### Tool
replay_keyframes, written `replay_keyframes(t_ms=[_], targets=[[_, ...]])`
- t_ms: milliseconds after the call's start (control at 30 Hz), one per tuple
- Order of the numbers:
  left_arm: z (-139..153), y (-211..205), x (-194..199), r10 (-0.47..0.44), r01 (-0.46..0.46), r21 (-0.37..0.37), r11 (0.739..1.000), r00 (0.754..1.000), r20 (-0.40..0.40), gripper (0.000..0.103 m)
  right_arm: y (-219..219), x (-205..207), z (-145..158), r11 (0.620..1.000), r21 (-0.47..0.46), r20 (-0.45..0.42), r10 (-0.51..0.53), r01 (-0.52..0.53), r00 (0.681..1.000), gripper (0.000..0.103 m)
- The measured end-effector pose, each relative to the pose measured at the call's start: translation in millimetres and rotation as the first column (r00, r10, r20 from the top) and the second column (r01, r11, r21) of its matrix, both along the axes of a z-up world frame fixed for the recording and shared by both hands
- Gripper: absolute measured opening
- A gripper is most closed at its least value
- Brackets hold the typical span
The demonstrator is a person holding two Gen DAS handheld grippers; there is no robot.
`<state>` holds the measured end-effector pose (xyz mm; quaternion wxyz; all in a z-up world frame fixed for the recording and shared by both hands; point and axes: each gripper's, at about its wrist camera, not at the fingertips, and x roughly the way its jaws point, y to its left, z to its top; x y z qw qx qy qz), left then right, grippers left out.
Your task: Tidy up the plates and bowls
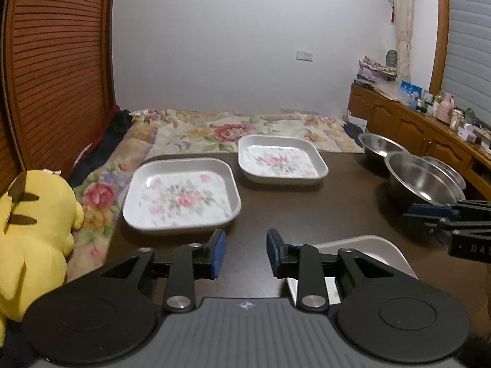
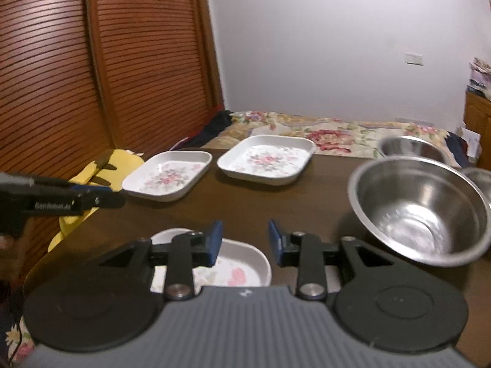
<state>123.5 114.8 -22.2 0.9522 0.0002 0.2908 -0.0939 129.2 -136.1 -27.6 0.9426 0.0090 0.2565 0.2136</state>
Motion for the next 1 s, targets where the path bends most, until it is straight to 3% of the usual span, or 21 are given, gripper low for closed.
replay_keyframes(t_ms=[467,567,1000], targets=[[-4.5,62.1,68.0,0.053,-0.053,0.003,0.999,0.998,-0.015,0.041,55.2,73.0,16.8,0.990,-0.020,-0.074,0.136,-0.138,0.988,0.035],[-9.3,74.6,81.5,0.062,-0.062,-0.001,0.998,0.998,-0.025,0.045,67.7,89.8,14.8,0.987,-0.027,-0.093,0.153,-0.156,0.984,0.035],[-33.8,114.1,118.6,0.094,-0.097,-0.038,0.995,0.994,-0.061,0.045,112.8,138.1,-4.5,0.979,-0.046,-0.203,0.184,-0.197,0.962,0.035]])
